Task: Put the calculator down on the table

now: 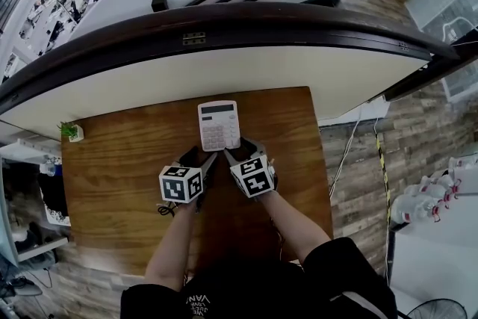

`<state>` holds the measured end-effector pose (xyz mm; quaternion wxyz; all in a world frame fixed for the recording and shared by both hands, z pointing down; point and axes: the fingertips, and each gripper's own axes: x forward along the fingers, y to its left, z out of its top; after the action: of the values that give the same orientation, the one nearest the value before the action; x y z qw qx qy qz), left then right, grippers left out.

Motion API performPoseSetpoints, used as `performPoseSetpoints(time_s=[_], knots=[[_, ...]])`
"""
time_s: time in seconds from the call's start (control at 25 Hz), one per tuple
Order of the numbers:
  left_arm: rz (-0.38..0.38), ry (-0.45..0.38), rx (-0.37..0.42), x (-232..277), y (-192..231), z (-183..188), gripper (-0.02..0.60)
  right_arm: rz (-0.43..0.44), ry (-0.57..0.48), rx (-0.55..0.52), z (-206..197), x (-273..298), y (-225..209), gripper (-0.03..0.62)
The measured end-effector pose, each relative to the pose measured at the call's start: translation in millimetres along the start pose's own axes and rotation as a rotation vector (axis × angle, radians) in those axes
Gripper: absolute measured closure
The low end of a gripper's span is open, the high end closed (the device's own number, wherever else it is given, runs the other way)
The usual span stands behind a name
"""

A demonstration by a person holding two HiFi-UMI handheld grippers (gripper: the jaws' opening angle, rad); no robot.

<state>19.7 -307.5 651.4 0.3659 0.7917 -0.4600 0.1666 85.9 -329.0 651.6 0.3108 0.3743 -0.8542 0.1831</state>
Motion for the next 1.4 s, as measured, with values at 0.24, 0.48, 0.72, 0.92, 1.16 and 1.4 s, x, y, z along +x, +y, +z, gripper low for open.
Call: performPoseSetpoints(time_s=[0.24,0.48,0.72,0.92,1.16,1.4], knots=[[0.076,0.032,0.155,7,8,1,0.336,-0.005,0.000,0.012,1,3,0,0.388],[0.106,0.036,0.191,9,7,0,0.351,-0.009,0.000,0.036,6,7,-2,0.388],[0.109,0.000,0.174,5,10,2,0.351,-0.018,-0.014,0.053,6,4,-3,0.388],[0.110,-0.023,0.166,-7,12,5,0.351,-0.044,-0.022,0.078,3,-9,-3,0.388],[0.077,-0.033,0.171,-27,4,0,0.369,-0.094,-0.044,0.111,1,-36,8,0.388],[0.035,-0.050,0.199,-60,-5,-7,0.448,-0.163,-0.089,0.148,4,-67,27,0.403]])
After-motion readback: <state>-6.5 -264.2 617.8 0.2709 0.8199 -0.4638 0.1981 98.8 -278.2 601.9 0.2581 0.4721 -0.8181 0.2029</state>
